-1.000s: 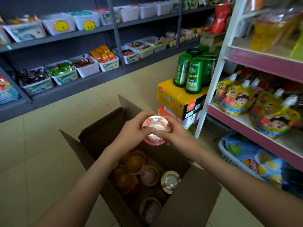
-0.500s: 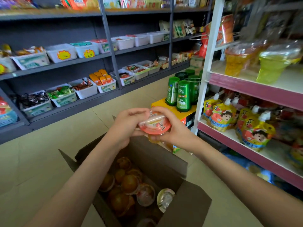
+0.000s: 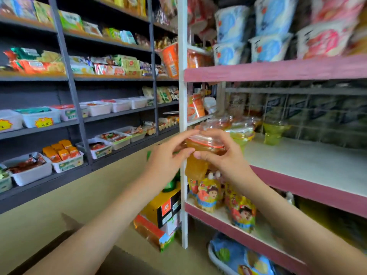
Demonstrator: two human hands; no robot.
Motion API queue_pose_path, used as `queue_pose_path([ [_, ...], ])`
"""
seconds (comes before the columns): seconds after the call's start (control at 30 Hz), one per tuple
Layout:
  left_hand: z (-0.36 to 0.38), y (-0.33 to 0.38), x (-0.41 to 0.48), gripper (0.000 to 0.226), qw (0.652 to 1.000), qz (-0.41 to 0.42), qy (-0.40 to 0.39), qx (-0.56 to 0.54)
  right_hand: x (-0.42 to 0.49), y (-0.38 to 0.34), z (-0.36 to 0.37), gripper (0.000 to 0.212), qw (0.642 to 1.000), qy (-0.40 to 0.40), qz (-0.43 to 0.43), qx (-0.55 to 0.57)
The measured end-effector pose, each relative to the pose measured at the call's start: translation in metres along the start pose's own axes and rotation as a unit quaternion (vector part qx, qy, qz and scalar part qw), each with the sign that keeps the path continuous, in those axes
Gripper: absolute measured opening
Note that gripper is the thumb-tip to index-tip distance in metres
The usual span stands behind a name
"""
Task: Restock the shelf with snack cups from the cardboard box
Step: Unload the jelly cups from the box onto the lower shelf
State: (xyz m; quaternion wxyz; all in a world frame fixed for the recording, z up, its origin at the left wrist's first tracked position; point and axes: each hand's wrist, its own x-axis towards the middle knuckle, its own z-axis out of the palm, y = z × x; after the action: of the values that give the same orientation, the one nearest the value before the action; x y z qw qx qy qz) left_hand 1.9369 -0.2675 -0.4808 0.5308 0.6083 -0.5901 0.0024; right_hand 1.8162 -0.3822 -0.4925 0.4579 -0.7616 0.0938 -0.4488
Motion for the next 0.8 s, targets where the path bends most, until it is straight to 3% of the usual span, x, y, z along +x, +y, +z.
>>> queue_pose_path([
  [0.13,0.043,0.021,0.032,0.043,0.991,0.077,0.070,0.082,0.012,-0.013,-0.048,0.043,0.995,0.030,-0.061,-0.078],
  [0.27,0.085,0.037,0.057,0.044,0.956,0.172,0.116,0.209,0.015,-0.017,-0.100,0.048,0.978,0.063,-0.119,-0.161],
  [0.33,0.105,0.045,0.071,0.041,0.940,0.220,0.131,0.228,0.013,-0.016,-0.127,0.050,0.971,0.069,-0.112,-0.200],
  [0.43,0.140,0.048,0.095,0.044,0.909,0.298,0.090,0.277,0.015,-0.004,-0.160,0.047,0.966,0.090,-0.058,-0.235],
  [0.5,0.163,0.048,0.109,0.049,0.909,0.284,0.005,0.304,0.021,0.012,-0.175,0.041,0.964,0.105,-0.008,-0.243],
  [0.6,0.189,0.047,0.128,0.047,0.911,0.195,-0.088,0.352,0.034,0.043,-0.189,0.039,0.957,0.112,0.052,-0.261],
  [0.8,0.215,0.038,0.149,0.042,0.865,0.185,-0.108,0.453,0.050,0.078,-0.208,0.049,0.936,0.039,0.095,-0.337],
])
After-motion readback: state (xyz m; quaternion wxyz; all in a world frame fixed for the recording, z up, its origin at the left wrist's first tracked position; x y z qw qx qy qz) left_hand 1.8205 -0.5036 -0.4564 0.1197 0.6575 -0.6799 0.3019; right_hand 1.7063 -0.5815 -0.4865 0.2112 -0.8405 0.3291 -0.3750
